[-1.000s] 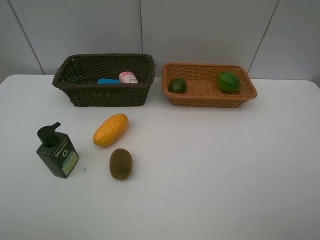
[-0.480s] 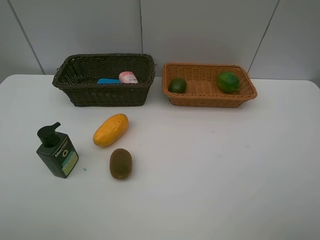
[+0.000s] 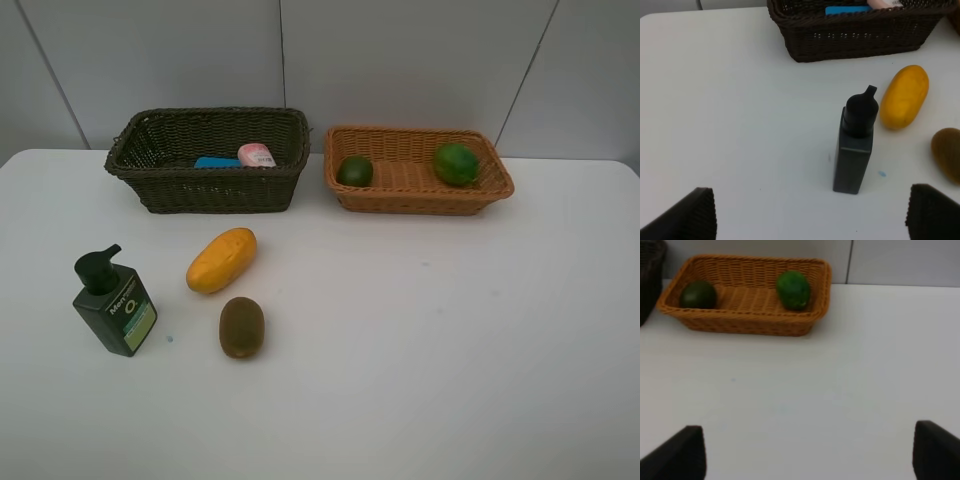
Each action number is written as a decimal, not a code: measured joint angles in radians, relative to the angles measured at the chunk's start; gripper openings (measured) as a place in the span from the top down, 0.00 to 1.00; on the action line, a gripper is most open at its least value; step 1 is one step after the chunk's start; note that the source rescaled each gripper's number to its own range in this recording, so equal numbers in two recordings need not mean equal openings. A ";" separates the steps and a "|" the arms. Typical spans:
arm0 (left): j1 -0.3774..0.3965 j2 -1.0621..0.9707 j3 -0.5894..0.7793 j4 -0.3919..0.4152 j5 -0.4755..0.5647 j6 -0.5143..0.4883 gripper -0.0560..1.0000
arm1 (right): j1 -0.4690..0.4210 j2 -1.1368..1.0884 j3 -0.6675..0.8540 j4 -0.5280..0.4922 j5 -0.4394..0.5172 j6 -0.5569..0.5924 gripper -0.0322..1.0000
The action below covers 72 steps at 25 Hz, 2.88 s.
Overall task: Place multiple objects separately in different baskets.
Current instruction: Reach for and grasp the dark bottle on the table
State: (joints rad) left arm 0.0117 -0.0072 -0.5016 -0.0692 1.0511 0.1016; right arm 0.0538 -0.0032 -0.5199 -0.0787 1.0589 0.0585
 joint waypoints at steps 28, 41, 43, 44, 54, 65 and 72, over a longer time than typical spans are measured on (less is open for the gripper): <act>0.000 0.000 0.000 0.000 0.000 0.000 0.00 | -0.134 0.000 0.000 -0.003 0.000 0.000 0.00; 0.000 0.000 0.000 0.000 0.000 0.000 0.00 | -0.136 0.000 0.000 -0.003 0.000 0.000 0.00; 0.000 0.000 0.000 0.000 0.000 0.000 0.00 | -0.136 0.000 0.000 -0.003 0.000 0.000 0.00; 0.000 0.000 0.000 0.000 0.000 0.000 0.00 | -0.136 0.000 0.000 -0.003 0.000 0.000 0.00; 0.000 0.146 -0.114 -0.004 -0.001 -0.003 0.00 | -0.136 0.000 0.000 -0.003 0.000 0.001 0.00; 0.000 0.664 -0.279 -0.012 -0.069 0.054 0.00 | -0.136 0.000 0.000 -0.003 0.000 0.001 0.00; 0.000 0.869 -0.280 -0.049 -0.118 0.105 0.00 | -0.136 0.000 0.000 -0.003 0.000 0.001 0.00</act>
State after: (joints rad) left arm 0.0117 0.8621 -0.7816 -0.1183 0.9334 0.2070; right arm -0.0823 -0.0032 -0.5199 -0.0813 1.0589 0.0596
